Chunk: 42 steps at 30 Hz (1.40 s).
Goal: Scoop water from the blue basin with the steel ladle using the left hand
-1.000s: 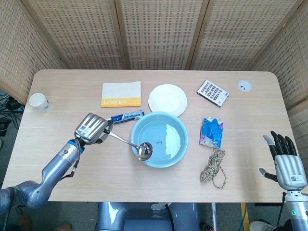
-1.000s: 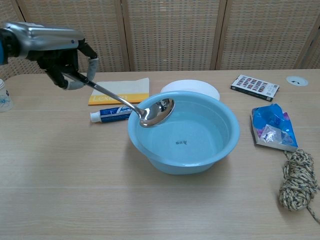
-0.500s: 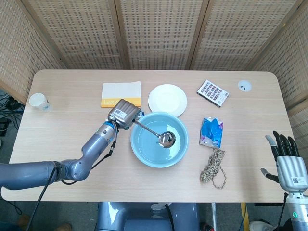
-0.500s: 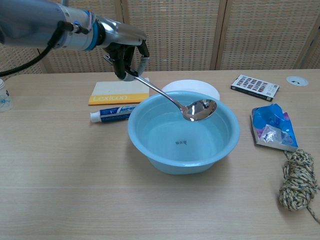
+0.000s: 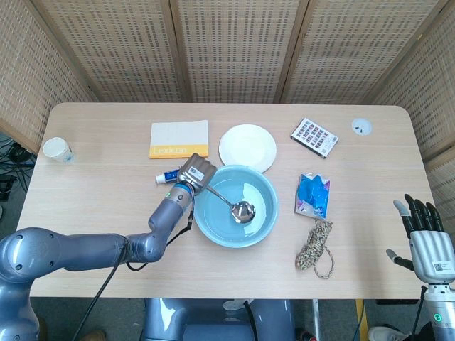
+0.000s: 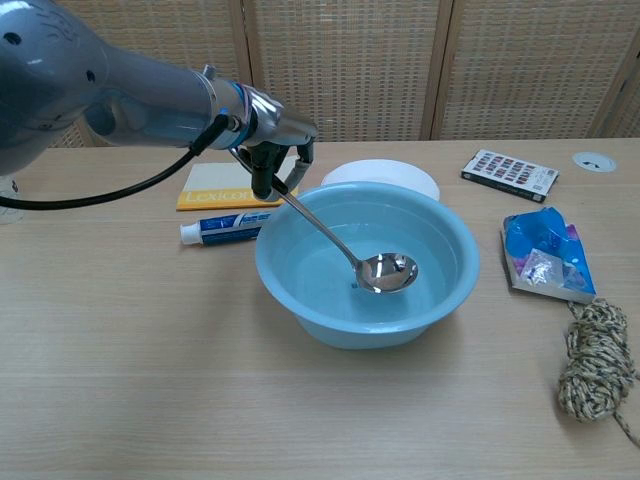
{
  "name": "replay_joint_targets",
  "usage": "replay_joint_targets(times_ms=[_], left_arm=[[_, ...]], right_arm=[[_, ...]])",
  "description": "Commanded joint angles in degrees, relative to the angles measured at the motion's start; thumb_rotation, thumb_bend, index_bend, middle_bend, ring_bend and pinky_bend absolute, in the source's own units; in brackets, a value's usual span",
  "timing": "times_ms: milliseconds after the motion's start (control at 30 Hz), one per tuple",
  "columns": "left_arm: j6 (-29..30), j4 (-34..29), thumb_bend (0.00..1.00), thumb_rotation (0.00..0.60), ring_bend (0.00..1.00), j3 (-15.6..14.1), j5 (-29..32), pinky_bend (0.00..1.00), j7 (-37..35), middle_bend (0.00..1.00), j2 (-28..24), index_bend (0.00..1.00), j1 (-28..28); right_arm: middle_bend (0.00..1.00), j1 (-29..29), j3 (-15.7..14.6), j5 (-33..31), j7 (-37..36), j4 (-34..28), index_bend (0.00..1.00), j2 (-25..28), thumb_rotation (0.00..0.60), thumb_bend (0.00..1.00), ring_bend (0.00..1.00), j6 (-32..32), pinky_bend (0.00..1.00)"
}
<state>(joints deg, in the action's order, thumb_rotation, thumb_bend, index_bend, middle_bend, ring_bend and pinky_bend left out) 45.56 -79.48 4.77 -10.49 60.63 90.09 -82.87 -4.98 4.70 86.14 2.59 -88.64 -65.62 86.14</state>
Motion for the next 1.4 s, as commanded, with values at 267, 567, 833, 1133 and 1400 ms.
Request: replay_joint_targets(times_ms=[267,567,833,1133,1400], left_arm=[[-1.15,5.08,0.7,0.6,1.0,-1.17,3.08,1.0,2.06,0.91,4.24,0.97,-3.37],[-0.44,8.02,0.7,0.6,1.0,-2.74,7.71,1.0,6.81,0.9,6.81,0.97,-6.56],[-0.19,9.14,0.7,0.6,1.0,-3.09,9.01,1.0,8.24,0.9,7.84,0.97,-7.2],[-0.5,10.73,0.7,0.6,1.0,-3.25,10.17,1.0,9.46,0.9,9.11,0.98,-7.37],[-0.05,11.48,0.7,0.6,1.0,-2.97,11.83,1.0,11.04,0.9,9.96,0.98,-7.75]], right_arm=[[0.0,-0.02,0.23,-0.44,-0.67,0.14,0.0,0.13,0.6,0.0,0.0,-0.19,0.0],[0.0,-0.36,0.2,-0.91,-1.62,0.79,0.0,0.02,0.6,0.0,0.0,-1.28,0.0],[0.0,-0.24,0.38,-1.05,-2.27,0.84,0.0,0.25,0.6,0.0,0.0,-1.0,0.0],[0.0,-0.18,0.44,-1.2,-2.49,0.92,0.0,0.32,0.6,0.0,0.0,-0.96,0.0],[0.0,-0.23,0.51,-1.38,-2.85,1.06,0.0,0.39,0.6,0.0,0.0,-1.15,0.0]])
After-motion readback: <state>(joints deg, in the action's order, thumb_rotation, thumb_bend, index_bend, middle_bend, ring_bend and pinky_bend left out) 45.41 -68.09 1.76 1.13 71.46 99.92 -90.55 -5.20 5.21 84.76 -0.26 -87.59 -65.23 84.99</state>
